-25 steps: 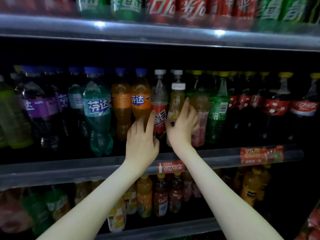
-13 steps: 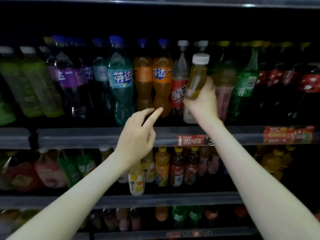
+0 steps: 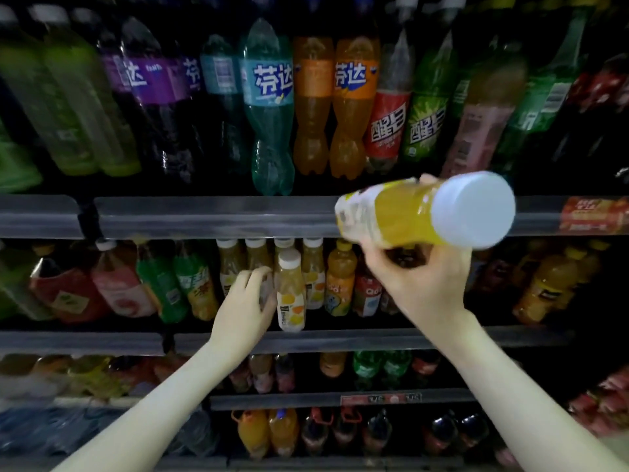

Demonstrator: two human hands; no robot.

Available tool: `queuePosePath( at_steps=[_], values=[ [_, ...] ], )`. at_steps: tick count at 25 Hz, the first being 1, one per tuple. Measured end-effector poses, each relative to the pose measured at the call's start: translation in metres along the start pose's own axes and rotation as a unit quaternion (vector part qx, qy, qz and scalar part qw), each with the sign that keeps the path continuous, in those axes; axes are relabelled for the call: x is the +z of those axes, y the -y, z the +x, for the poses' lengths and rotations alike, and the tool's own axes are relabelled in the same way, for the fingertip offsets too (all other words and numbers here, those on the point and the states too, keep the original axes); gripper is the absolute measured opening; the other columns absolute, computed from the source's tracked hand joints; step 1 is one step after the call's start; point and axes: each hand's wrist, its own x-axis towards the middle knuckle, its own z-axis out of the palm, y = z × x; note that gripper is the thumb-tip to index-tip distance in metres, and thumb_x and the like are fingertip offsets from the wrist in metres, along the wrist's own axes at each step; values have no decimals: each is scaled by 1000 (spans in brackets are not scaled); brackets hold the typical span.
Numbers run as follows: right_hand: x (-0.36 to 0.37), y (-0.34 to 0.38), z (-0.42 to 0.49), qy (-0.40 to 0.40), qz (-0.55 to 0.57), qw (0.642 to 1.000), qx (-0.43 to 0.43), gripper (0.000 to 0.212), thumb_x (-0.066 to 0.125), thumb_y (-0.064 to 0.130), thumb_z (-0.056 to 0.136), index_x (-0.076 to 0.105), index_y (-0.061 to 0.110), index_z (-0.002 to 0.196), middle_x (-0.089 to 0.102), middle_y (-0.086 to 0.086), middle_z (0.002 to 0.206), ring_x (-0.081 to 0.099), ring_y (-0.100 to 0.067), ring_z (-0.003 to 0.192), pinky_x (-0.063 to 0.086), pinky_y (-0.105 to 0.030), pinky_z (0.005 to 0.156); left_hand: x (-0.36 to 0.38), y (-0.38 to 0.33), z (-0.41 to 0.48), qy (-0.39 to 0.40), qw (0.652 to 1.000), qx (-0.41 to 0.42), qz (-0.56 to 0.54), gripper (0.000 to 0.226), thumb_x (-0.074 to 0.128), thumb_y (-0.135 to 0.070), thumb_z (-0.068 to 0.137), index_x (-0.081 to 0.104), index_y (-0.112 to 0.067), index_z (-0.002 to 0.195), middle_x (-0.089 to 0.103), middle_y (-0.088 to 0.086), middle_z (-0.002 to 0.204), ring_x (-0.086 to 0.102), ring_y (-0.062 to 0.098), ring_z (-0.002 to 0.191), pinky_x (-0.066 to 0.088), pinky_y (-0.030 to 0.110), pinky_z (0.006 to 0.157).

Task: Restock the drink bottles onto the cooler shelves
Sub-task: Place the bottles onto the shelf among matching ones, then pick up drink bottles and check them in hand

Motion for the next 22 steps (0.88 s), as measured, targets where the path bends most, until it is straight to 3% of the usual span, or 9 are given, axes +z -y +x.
queuePosePath(
  at_steps=[1,3,5,7,10,12,16,20,22],
  values=[
    [2,2,-16,107,37,988,103,97,65,80,60,65,-2,111,68,-12,105,65,-12,96,43,-5,81,6,5,-2,31,998,-50,-11,43,55,-26,93,45,-14,133,49,5,125,57,21,102,46,26,69],
    [15,-13,-47,195,77,953,217,94,66,78,57,64,5,116,65,4,100,60,11,86,43,-1,76,19,14,-2,79,992,-99,-14,48,54,-34,94,40,-15,135,47,6,129,56,21,106,48,29,74],
    [35,-37,-70,169,76,962,200,71,78,49,70,55,7,122,60,-1,110,58,5,103,48,-14,88,30,20,4,124,981,-144,-31,56,55,-38,93,37,-13,139,48,10,130,54,24,110,46,27,77],
    [55,-53,-86,146,99,957,229,64,82,31,71,49,13,123,51,-5,120,54,-3,112,47,-24,97,39,26,9,150,966,-198,-70,61,58,-38,91,36,-11,140,52,12,130,53,25,113,43,26,78],
    [89,-69,-95,143,85,946,280,63,81,16,74,39,26,120,41,4,121,45,12,110,38,-3,91,53,32,12,152,961,-214,-90,59,61,-36,89,38,-11,136,58,10,122,57,25,106,43,25,73],
    [113,-82,-99,150,57,944,289,59,79,12,76,37,26,116,38,2,118,43,19,104,35,1,86,64,32,13,158,964,-193,-90,62,63,-39,86,37,-14,136,56,10,123,57,28,106,45,29,75],
    [154,-99,-104,178,40,936,299,51,74,18,82,42,10,121,37,-4,121,51,-14,111,42,-18,87,83,18,19,163,958,-219,-89,65,63,-34,83,31,-6,132,49,18,127,55,36,107,49,39,79],
    [174,-111,-99,233,15,934,270,62,72,23,82,38,12,132,39,-4,129,43,-21,122,43,-41,102,84,19,19,153,954,-246,-73,63,63,-30,85,29,-2,130,48,20,123,56,39,104,45,35,71],
    [178,-110,-99,240,-16,932,272,65,72,23,83,35,9,135,40,-9,130,43,-24,123,44,-42,101,82,25,21,172,956,-231,-63,66,63,-32,86,27,0,132,47,21,125,56,39,105,47,37,72]
  ],
)
